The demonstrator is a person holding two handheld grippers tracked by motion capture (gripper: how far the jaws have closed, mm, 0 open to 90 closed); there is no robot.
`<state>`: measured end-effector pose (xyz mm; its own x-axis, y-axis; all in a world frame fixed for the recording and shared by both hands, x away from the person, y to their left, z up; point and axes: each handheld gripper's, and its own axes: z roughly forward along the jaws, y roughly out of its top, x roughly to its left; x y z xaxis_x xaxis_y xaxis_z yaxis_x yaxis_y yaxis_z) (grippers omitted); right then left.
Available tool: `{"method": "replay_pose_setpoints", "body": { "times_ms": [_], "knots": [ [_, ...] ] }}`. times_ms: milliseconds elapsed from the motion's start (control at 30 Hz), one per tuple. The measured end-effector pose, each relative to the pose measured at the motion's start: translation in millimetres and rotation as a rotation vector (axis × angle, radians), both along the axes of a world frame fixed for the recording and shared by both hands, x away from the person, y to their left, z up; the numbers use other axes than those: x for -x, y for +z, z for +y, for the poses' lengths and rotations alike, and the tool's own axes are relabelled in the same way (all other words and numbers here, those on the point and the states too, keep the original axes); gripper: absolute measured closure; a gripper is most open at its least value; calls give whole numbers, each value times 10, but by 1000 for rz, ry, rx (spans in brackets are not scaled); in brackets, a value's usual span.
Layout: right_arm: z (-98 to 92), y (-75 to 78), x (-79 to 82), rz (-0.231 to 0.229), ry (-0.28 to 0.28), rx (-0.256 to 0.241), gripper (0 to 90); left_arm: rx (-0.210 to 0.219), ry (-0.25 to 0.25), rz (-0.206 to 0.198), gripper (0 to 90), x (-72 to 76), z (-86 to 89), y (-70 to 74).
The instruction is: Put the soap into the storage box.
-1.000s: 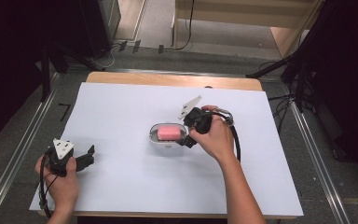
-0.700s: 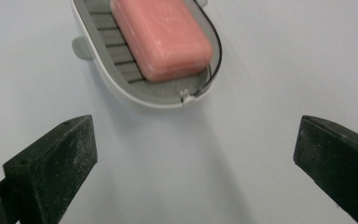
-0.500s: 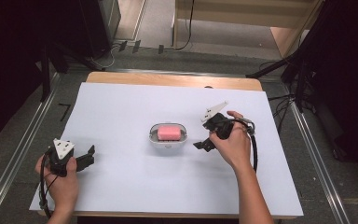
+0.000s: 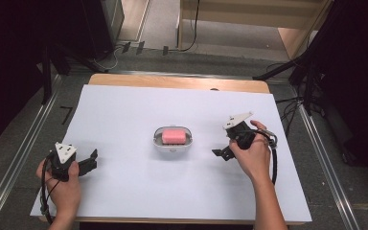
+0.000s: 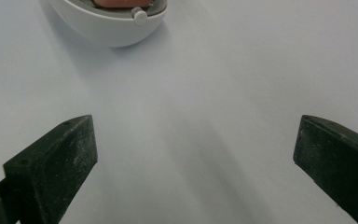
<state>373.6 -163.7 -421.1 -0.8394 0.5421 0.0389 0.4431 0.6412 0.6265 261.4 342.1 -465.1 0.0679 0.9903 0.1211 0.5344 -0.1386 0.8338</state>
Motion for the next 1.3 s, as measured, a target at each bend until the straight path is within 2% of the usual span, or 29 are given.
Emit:
{"method": "replay_pose_setpoints", "body": {
  "times_ms": [67, 433, 600, 667, 967, 1300],
  "knots": [
    [-63, -10, 16, -19, -15, 1, 0, -2, -1, 1, 143, 1, 0, 1],
    [-345, -132, 122, -43, -89, -19, 0, -3, -1, 1, 143, 2, -3, 0],
    [-442, -193, 172, -30, -104, -21, 0, -4, -2, -2, 143, 3, -6, -1],
    [-482, -215, 198, -43, -116, -18, 0, -5, -1, 0, 143, 3, -6, 0],
    [-686, -322, 311, -31, -149, -60, 0, -8, -3, -1, 143, 4, -8, 1],
    [-900, -440, 450, -36, -188, -81, 0, -13, -2, -2, 144, 5, -14, 0]
  ]
}}
